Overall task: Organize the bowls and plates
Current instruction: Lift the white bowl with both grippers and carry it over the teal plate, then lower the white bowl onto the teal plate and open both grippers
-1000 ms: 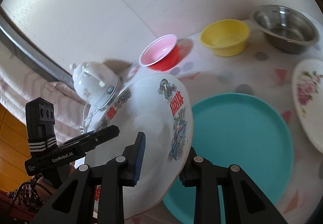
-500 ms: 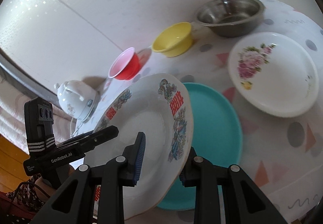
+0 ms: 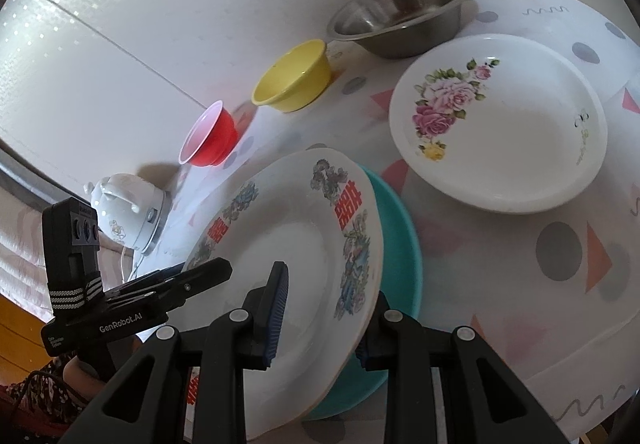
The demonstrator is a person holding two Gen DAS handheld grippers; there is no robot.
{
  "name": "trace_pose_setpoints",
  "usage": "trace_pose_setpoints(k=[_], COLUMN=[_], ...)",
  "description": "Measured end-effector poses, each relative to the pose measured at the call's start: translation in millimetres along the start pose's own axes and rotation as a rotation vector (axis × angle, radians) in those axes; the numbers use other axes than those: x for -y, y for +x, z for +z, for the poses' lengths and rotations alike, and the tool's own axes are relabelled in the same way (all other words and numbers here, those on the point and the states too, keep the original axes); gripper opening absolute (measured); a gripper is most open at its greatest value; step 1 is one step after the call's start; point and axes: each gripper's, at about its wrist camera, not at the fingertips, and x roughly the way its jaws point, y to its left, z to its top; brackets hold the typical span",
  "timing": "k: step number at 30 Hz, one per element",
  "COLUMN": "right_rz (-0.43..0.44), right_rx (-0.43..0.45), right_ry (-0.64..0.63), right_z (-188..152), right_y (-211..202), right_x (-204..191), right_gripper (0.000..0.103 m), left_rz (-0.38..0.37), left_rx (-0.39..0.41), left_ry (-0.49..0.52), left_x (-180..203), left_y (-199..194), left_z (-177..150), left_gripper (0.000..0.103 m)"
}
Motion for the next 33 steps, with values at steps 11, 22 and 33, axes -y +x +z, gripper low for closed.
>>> trace_pose_setpoints(k=[11,22,33], right_rz=[-0.024,-0.064,-0.085], right_rx=[-0.023,-0.041,-0.020], right_ry=[0.015,0.038,0.043], right_z=[-2.2,-1.0,-11.5], right_y=[3.9,-5.4,-18.9], right_x=[8.9,12.3,11.7], right_gripper=[0.031,0.031,0.031], left_rz=[0.048,0.052,0.050], left_rx=[-0.007,-0.032,-0.032], left_ry=[0.078,0.074,0.057], left_x=[8.3,6.6,2.8], left_y=[3.6,0.5,-9.0], left_z=[-4.1,-10.0,-14.0], left_gripper=[0.059,0.054,0.054])
